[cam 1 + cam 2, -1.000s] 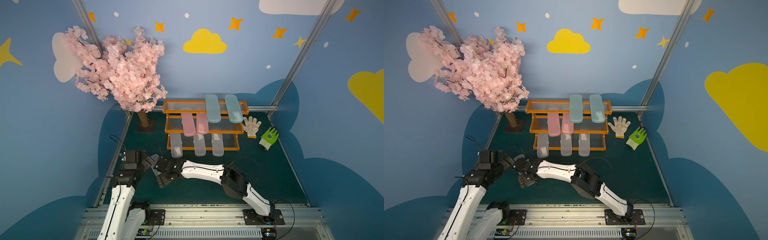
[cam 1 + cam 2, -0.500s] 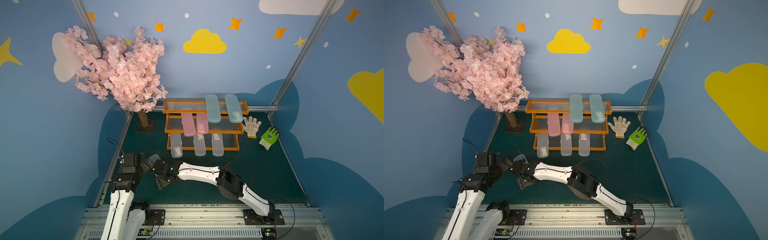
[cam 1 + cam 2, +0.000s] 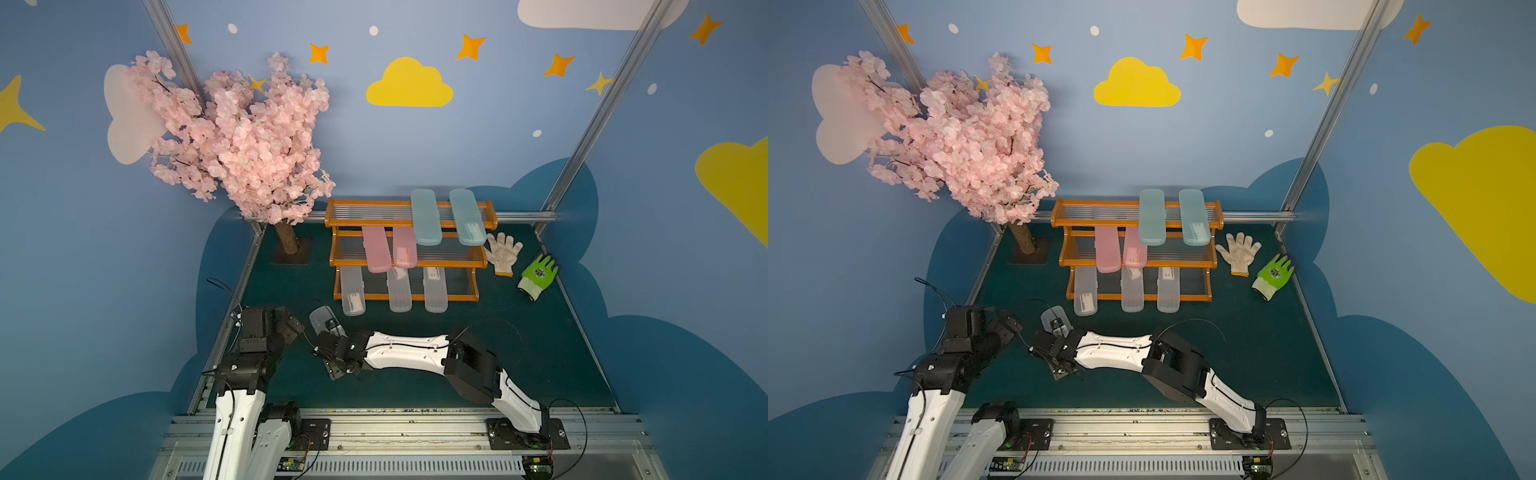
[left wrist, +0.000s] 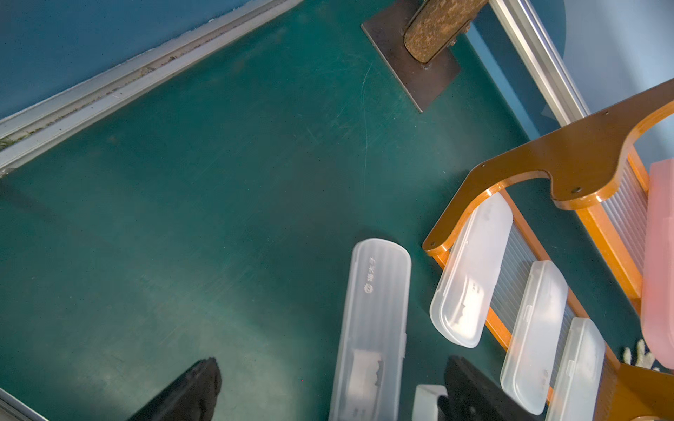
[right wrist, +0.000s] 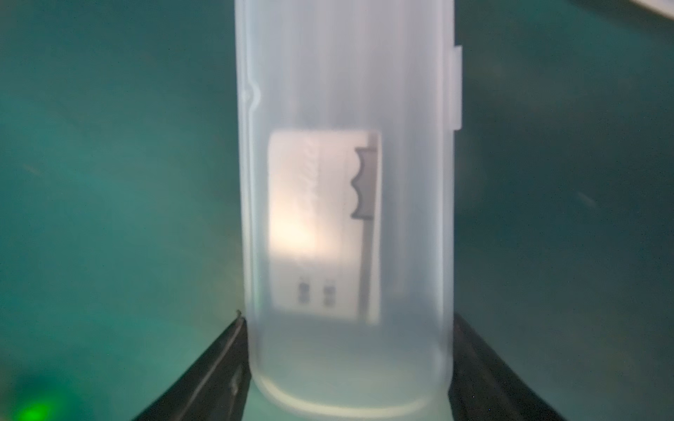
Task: Place the pencil cases on the shelf according to color
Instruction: Pick up the pencil case from the center of the board, then place the pencil case on the shelf.
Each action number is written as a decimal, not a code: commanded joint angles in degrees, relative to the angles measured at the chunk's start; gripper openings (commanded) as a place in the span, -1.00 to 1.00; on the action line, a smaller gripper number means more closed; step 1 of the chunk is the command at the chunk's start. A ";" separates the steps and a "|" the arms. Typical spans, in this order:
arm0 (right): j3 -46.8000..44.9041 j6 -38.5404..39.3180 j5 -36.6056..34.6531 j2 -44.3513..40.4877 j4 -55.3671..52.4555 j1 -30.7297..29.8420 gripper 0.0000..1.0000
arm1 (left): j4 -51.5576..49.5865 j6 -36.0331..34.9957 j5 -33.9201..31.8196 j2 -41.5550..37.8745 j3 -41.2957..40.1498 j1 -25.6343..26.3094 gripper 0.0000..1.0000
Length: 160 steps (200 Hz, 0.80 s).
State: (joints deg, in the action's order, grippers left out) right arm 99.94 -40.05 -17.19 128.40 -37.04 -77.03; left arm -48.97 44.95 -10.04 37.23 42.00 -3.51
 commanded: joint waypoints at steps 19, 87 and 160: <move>-13.59 -1.98 -4.60 -14.03 0.26 0.05 0.27 | -0.52 -0.83 2.56 0.76 -0.29 0.06 1.00; -35.20 -5.60 -9.95 -40.37 0.54 -0.54 0.21 | -1.13 -0.13 0.49 -0.08 -0.67 2.90 1.00; -54.06 -5.02 -15.22 -64.16 0.52 7.06 0.25 | 1.16 2.55 -3.75 4.04 -0.43 10.79 1.00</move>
State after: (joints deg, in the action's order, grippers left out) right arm 48.88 -46.11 -28.38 69.58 -36.93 -71.94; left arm -49.06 46.44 -11.38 40.62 41.34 5.52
